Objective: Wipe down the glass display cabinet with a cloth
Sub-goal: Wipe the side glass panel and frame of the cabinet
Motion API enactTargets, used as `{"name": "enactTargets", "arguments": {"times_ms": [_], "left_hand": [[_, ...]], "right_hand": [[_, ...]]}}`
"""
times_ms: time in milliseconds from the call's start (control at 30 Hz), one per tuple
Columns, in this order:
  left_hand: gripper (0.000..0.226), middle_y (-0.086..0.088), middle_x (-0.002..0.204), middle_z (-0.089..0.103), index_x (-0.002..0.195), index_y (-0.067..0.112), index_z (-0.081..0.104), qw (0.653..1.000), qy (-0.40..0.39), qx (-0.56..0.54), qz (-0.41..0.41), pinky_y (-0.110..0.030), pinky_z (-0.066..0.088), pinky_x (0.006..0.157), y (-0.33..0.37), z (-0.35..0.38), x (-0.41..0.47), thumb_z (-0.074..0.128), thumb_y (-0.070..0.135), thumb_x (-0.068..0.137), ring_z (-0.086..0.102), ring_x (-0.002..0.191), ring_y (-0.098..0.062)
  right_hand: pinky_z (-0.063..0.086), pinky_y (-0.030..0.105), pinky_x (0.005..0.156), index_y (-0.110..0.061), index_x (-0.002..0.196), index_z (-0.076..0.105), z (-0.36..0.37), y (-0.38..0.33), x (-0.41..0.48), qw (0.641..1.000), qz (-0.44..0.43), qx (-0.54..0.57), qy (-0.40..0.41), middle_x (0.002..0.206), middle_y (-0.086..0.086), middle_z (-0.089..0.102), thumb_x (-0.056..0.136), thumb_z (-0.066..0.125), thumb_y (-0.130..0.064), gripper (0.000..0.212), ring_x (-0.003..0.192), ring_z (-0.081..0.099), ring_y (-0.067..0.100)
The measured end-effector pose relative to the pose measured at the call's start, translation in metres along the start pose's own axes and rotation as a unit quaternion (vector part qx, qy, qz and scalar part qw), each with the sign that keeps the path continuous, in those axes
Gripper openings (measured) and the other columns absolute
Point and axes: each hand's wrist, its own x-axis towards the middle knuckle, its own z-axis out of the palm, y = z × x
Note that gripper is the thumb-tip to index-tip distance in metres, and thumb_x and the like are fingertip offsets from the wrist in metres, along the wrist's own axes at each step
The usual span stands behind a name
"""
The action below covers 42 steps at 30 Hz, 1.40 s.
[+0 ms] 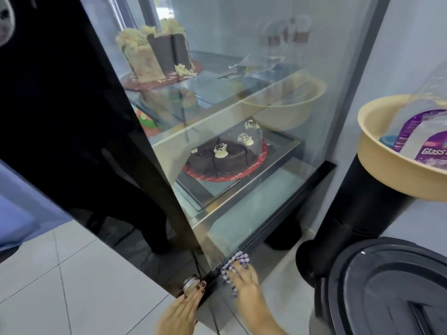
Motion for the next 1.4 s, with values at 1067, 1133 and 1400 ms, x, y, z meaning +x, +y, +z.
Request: {"name": "enactTargets", "arguments": {"times_ms": [1067,1133,1400], "left_hand": [[0.081,-0.006,0.157,-0.003,0.149,0.011,0.008,0.981,-0.023,0.187,-0.035,-0.046,-0.001,0.114,-0.056,-0.070,0.053,0.048,0.043,0.087,-0.005,0.144,-0.025],[0.093,-0.007,0.157,-0.003,0.149,0.012,0.008,0.982,-0.024,0.181,-0.050,-0.044,-0.001,0.114,-0.056,-0.072,0.055,0.057,0.049,0.080,-0.005,0.144,-0.024],[0.053,-0.007,0.158,-0.002,0.150,0.010,0.009,0.972,0.007,0.234,-0.037,-0.047,-0.004,0.114,-0.050,-0.057,0.049,0.013,0.018,0.097,-0.006,0.145,-0.026]], "right_hand": [[0.006,0.026,0.113,-0.025,0.119,0.066,0.005,-0.038,-0.027,0.996,0.028,-0.077,-0.033,0.145,0.014,0.041,0.055,0.086,-0.012,0.069,0.144,-0.013,0.024],[0.007,0.030,0.116,-0.025,0.148,0.029,0.005,-0.032,-0.018,0.994,0.095,-0.038,0.024,0.158,0.009,-0.008,0.082,0.046,0.015,0.079,0.144,-0.015,0.026],[0.025,0.022,0.109,-0.040,0.072,0.076,0.038,-0.062,-0.033,0.990,-0.047,-0.103,0.082,0.110,-0.013,0.067,0.066,0.079,-0.042,0.007,0.143,-0.021,0.021]]}}
